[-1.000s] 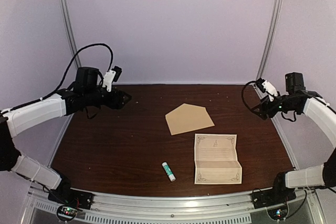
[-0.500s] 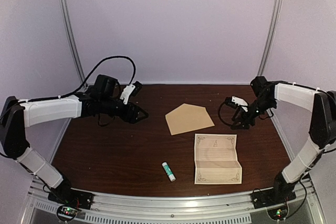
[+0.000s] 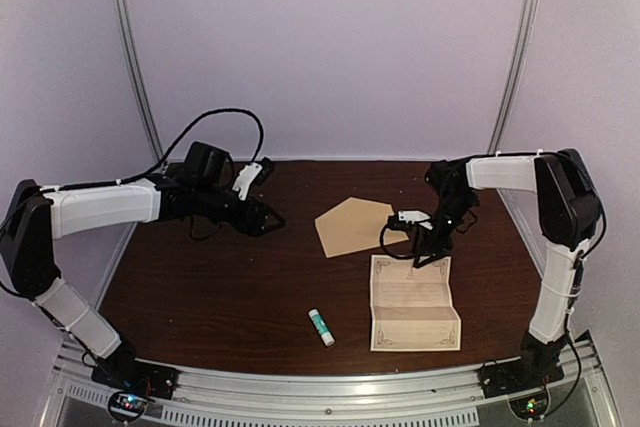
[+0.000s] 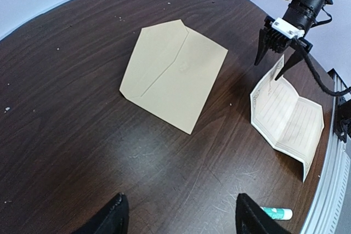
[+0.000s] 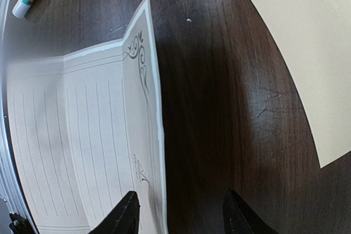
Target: Place the letter into the envelope and seal it
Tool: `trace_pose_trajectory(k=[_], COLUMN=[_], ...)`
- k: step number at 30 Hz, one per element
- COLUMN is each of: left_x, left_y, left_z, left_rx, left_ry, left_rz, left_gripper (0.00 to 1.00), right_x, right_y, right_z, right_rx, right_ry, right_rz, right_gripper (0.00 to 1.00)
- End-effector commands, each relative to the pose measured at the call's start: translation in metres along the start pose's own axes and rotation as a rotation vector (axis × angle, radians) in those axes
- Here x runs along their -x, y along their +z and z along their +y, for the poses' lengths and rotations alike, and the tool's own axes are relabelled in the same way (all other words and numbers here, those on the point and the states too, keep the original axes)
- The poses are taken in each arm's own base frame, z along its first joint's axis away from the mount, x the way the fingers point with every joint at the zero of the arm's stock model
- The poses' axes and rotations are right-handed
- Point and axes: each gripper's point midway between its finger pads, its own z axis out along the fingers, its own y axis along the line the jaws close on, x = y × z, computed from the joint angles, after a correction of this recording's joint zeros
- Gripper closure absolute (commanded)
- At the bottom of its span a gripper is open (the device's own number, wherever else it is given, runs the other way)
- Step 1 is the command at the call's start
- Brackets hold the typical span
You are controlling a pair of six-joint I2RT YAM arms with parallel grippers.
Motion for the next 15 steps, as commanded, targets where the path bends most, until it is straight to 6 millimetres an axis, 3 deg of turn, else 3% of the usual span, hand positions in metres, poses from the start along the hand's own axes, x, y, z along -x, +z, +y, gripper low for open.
trace_pose_trajectory(k=[1, 8, 12, 15], left_x=[0.014, 0.014, 0.011, 0.013], left_y=[0.002, 0.004, 0.009, 0.014], left_z=[-0.004, -0.009, -0.013, -0.024], left_rx=[-0.013, -0.031, -0.046, -0.084], left_ry=[0.03, 0.024, 0.011, -0.014], left_rz=[-0.021, -0.016, -0.003, -0.011], left_gripper=[0.33, 0.33, 0.34, 0.33], right_x=[-0.004, -0.005, 0.015, 0.043], right_y=[0.001, -0.007, -0.038, -0.073], right_z=[0.005, 0.022, 0.021, 0.016], right_rx=[0.024, 0.092, 0.006, -0.125], right_ry=[-0.016, -0.021, -0.047, -0.076], right_rz=[0.053, 0.078, 0.024, -0.068], right_gripper=[0.51, 0.88, 0.97, 1.0])
